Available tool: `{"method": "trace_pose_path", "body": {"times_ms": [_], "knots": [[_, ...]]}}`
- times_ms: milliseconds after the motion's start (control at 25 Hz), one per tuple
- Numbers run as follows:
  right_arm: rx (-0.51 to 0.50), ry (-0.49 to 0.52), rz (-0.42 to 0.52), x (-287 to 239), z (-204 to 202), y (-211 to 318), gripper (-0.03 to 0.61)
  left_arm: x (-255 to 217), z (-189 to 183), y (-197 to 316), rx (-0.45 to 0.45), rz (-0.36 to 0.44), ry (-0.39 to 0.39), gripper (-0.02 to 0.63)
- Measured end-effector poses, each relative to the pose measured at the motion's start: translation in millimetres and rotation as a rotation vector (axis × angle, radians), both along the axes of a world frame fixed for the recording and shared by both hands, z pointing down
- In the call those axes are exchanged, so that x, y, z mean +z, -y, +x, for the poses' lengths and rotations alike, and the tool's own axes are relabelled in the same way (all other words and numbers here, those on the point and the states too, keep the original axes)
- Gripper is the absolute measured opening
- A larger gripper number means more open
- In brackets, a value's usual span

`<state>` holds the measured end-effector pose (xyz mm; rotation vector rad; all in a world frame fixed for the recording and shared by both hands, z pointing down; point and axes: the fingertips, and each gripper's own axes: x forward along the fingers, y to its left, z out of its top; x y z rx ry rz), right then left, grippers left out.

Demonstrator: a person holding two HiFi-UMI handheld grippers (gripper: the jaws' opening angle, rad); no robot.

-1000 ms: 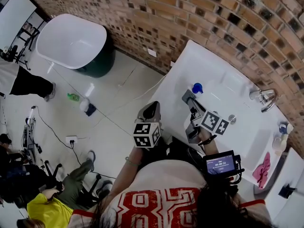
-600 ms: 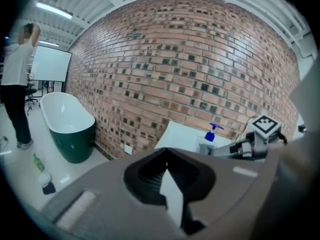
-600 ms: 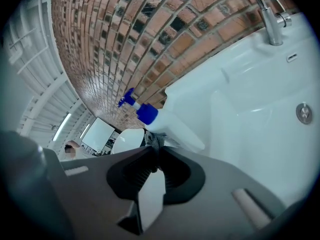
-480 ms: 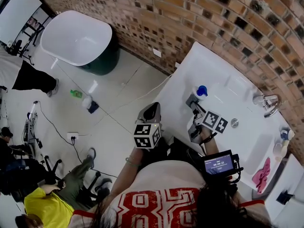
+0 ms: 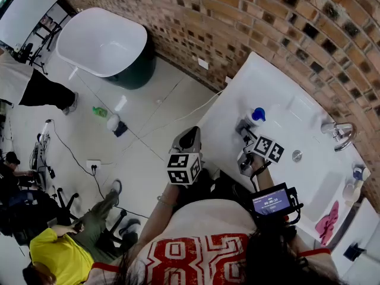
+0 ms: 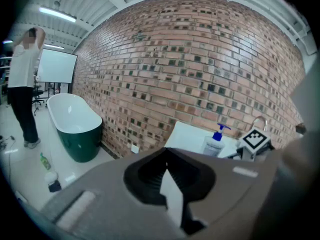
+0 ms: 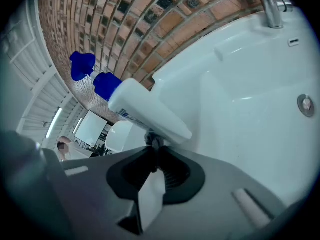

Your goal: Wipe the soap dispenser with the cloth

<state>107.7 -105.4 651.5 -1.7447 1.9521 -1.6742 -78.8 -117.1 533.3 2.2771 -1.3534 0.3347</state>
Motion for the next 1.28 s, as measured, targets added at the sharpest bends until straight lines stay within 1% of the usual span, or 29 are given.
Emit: {"method": "trace_pose_path", "body": {"times_ms": [120,400,520,760,1120,1280], "knots": [[0.004,0.017,0.035,-16,-3,1,0.046,-1,4,0,0.014,0.004,-0.002,0.003],[0.022,0.075,0.193,-85,-19,17,0.046,-1,21,1,0.064,0.009,-0.006,0.003],[0.038,0.077,0.217,-95,-17,26,0.046,-1,28,2,0.079,0.009,-0.008,0.003],[0.056,0.064,0.160,-73,-11,24,0.046,-1,28,4,0.080,0.007,-0.007,0.003],[0.070,0.028,0.043,-23,-5,15,0.046,-1,10,2,0.035,0.006,-0.002,0.003],[0.060,0.008,-0.002,-1,-4,14,0.046,-1,-5,1,-0.009,0.010,0.008,0.003]]}}
